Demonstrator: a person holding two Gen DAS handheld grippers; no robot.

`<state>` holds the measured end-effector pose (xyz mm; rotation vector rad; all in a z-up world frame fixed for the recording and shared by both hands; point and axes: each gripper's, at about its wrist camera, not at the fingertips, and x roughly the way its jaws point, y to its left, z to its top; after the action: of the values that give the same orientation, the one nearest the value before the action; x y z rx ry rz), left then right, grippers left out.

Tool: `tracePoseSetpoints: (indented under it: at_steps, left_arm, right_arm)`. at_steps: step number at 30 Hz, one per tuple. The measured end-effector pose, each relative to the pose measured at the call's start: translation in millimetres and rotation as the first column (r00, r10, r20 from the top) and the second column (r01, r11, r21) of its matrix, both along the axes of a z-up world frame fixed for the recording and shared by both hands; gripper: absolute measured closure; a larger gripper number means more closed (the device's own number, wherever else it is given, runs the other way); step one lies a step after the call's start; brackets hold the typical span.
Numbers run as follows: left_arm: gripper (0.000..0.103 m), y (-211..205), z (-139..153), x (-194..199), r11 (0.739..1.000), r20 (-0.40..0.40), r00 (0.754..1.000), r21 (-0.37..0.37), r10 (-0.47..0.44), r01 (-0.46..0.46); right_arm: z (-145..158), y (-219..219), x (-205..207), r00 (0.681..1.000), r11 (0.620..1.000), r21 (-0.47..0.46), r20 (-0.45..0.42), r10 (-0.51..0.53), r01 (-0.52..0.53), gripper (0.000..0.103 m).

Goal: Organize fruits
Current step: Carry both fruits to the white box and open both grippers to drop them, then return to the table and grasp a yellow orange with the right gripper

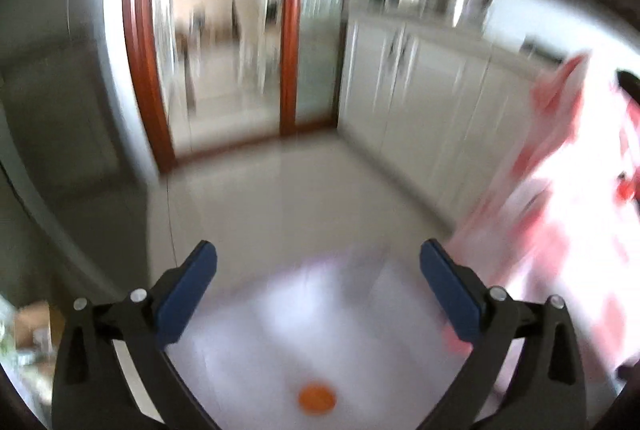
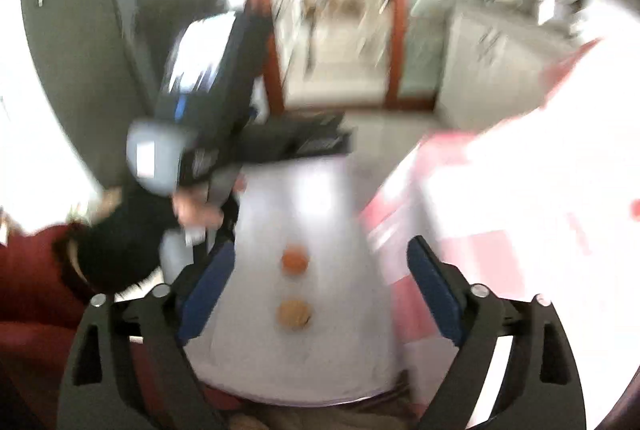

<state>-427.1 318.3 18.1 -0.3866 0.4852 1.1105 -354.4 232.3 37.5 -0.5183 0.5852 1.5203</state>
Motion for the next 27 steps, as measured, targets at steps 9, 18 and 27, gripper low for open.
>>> tracePoseSetpoints:
  at_steps: [9,18,27]
  left_arm:
    - [0.001,-113,92,139,0.854,0.015,0.87,0.198,-0.493,0.481]
    - [0.001,-192,44,344,0.642,-0.02,0.643,-0.085,-0.766,0.762]
    - [0.001,-196,-3,438,0.639,0.016,0.658,-0.225,-0.752,0.736]
  right_arm:
    - [76,-170,145,0.825,0.755,0.338,-0.156,-0.544,0.562,0.015]
    - [27,-273,289,0.446,0.405,0.19,-0.343,-0.827,0.895,0.015]
    - [-10,-304,311,0.266,0.259,0.067,-0.329,-0.906,0.964,0.015]
